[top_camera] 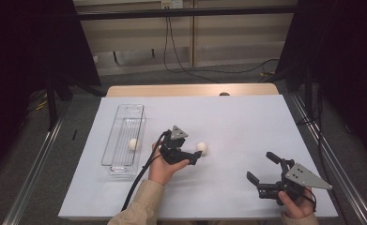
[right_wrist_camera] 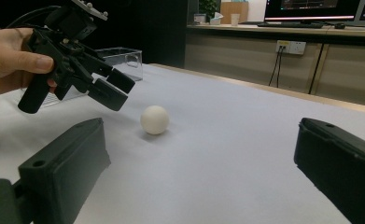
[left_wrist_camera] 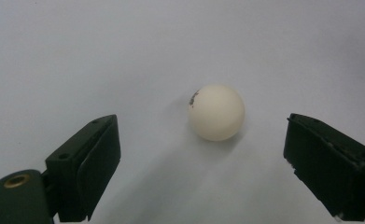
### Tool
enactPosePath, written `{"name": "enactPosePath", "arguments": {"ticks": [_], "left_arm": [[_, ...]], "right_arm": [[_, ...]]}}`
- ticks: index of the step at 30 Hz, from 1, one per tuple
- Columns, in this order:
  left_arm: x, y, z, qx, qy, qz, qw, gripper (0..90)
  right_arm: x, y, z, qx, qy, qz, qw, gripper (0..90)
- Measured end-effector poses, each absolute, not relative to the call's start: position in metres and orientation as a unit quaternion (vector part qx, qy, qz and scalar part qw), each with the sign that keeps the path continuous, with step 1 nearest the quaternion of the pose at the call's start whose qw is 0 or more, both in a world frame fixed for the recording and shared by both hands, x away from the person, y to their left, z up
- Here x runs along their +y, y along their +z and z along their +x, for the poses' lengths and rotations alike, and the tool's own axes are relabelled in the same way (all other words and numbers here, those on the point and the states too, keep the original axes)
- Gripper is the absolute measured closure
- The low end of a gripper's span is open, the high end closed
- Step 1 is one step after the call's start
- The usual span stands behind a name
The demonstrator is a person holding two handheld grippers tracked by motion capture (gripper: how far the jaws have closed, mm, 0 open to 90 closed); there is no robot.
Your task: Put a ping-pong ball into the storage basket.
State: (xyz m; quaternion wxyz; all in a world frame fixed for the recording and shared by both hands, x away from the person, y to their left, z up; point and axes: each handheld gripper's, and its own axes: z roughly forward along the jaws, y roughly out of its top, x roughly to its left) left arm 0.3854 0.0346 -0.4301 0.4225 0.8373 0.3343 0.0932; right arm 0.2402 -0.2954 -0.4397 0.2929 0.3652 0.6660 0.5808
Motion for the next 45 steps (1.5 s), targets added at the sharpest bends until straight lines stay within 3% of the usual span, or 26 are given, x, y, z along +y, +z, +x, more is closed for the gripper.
{"name": "enactPosePath", "arguments": {"ticks": [45], "left_arm": [[0.019,-0.438,0.388,0.322,0.092,0.848,0.411,10.6]], "right_arm": [[-0.296,-0.440,0.240,0.667,0.581,0.365,0.292,1.8]]}}
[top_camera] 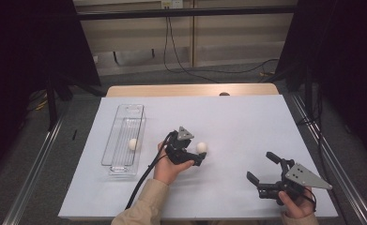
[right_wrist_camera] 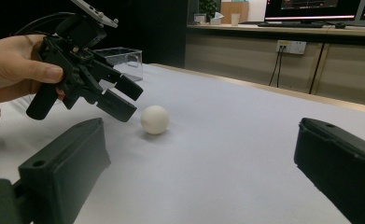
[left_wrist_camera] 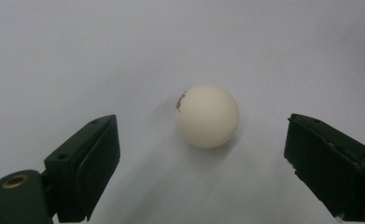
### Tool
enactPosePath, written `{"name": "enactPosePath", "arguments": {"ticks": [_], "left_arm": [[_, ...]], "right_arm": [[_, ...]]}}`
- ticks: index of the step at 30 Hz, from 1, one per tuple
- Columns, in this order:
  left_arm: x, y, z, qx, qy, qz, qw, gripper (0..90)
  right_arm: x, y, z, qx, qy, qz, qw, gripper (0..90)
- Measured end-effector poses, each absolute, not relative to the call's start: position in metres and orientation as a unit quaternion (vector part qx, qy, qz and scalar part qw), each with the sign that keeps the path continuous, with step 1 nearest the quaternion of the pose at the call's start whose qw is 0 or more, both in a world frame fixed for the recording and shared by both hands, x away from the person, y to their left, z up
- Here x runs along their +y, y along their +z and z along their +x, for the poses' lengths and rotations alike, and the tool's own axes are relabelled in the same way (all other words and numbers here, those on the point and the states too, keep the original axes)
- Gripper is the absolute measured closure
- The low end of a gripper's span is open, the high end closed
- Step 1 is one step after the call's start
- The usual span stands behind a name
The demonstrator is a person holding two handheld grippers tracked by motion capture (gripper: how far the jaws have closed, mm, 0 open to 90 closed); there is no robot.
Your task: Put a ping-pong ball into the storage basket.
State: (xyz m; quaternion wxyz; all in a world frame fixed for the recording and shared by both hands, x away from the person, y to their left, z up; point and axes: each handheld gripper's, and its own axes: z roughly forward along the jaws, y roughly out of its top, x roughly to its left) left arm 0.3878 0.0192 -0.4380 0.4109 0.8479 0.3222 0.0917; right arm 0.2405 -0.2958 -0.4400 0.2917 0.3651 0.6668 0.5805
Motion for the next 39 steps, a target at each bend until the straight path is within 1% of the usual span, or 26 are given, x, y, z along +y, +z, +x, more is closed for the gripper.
{"name": "enactPosePath", "arguments": {"ticks": [39], "left_arm": [[0.009,-0.448,0.393,0.323,0.093,0.852,0.401,10.5]], "right_arm": [[-0.296,-0.440,0.240,0.666,0.581,0.365,0.291,1.7]]}}
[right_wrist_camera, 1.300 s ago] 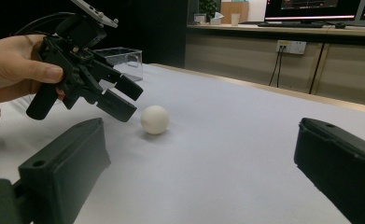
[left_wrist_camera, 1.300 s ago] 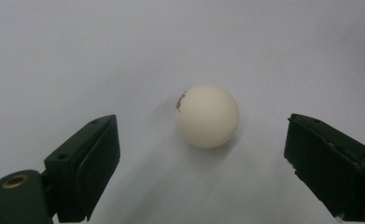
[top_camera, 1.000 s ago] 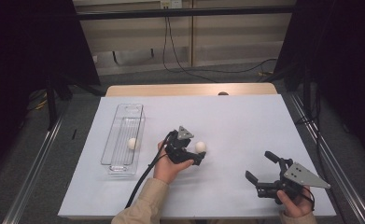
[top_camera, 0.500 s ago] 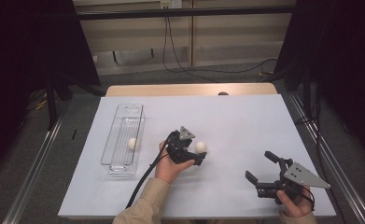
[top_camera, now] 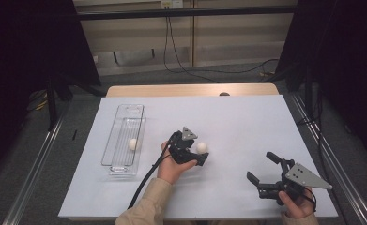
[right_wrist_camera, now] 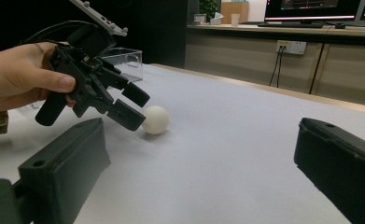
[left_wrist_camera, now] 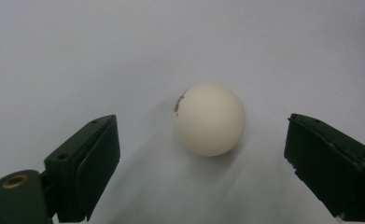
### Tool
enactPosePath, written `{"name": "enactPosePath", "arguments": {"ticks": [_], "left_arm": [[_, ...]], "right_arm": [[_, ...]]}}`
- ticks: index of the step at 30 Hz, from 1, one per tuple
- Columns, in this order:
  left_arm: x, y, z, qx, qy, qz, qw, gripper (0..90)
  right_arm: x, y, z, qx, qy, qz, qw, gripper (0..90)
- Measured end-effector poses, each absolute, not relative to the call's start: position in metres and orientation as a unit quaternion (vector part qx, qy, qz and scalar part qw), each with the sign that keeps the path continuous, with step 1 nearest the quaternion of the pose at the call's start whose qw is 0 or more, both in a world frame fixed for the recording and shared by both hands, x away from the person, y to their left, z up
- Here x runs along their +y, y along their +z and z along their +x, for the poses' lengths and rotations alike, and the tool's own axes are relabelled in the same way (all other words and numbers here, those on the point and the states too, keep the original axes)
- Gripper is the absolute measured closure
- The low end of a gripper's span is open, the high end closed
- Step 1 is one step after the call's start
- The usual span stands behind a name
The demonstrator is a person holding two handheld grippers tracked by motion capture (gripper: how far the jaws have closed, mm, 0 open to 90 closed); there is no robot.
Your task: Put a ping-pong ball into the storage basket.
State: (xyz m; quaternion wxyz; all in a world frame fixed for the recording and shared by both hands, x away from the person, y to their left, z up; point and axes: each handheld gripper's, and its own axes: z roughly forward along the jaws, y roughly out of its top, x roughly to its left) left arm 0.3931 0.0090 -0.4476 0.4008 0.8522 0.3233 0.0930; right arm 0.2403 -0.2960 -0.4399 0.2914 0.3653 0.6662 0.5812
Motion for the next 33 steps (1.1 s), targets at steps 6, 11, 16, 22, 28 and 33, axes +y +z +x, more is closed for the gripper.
{"name": "enactPosePath", "arguments": {"ticks": [6,11,16,22,28,33], "left_arm": [[0.0075,-0.4504,0.3948,0.327,0.089,0.852,0.399,10.6],[0.0060,-0.4507,0.3956,0.328,0.086,0.851,0.402,11.1],[0.0043,-0.4513,0.3958,0.328,0.084,0.852,0.400,11.6],[0.0030,-0.4524,0.3965,0.327,0.082,0.853,0.398,12.8],[0.0019,-0.4538,0.3978,0.328,0.076,0.854,0.398,15.3],[0.0018,-0.4540,0.3984,0.330,0.073,0.854,0.396,18.3]], "right_arm": [[-0.2961,-0.4399,0.2404,0.666,0.581,0.365,0.291,1.7],[-0.2965,-0.4401,0.2405,0.666,0.581,0.365,0.291,1.7],[-0.2965,-0.4401,0.2406,0.666,0.581,0.365,0.291,1.7],[-0.2964,-0.4401,0.2406,0.666,0.581,0.365,0.291,1.7],[-0.2961,-0.4400,0.2406,0.666,0.581,0.365,0.291,1.7],[-0.2963,-0.4402,0.2408,0.667,0.581,0.365,0.291,1.7]]}}
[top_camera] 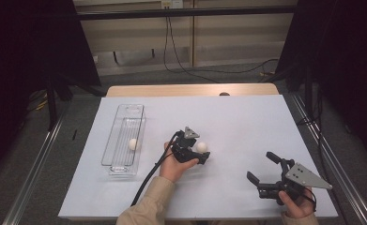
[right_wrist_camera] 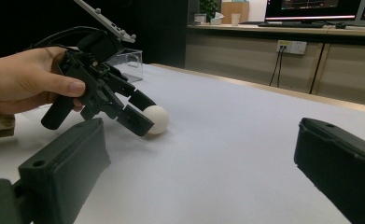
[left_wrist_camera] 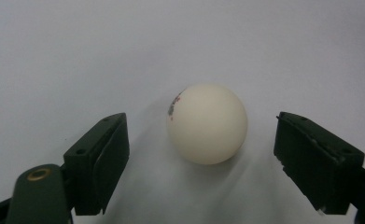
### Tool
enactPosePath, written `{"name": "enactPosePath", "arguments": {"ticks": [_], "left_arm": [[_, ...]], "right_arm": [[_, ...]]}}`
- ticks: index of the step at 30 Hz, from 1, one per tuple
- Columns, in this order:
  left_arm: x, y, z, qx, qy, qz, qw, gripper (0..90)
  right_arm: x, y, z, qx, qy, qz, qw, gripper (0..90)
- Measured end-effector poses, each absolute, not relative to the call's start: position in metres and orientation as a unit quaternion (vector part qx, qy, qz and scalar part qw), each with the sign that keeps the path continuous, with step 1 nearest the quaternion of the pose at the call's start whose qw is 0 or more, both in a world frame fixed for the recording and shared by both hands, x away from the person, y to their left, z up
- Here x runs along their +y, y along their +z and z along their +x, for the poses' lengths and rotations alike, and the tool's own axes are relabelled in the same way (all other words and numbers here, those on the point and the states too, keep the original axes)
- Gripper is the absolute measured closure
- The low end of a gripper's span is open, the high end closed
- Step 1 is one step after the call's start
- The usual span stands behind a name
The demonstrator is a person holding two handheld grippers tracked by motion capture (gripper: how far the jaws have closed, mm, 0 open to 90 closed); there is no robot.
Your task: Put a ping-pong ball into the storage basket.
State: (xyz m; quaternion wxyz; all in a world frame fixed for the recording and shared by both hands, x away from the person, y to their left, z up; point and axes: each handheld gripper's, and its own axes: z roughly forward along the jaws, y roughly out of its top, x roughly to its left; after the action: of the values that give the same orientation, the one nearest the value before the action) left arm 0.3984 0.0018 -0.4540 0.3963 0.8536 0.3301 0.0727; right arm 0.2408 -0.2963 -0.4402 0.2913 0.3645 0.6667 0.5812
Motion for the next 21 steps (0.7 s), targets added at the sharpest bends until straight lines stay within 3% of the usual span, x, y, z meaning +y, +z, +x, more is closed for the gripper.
{"name": "enactPosePath", "arguments": {"ticks": [21], "left_arm": [[-0.0029,-0.4567,0.4012,0.322,0.077,0.860,0.388,28.7]], "right_arm": [[-0.2965,-0.4406,0.2411,0.667,0.581,0.364,0.291,1.7]]}}
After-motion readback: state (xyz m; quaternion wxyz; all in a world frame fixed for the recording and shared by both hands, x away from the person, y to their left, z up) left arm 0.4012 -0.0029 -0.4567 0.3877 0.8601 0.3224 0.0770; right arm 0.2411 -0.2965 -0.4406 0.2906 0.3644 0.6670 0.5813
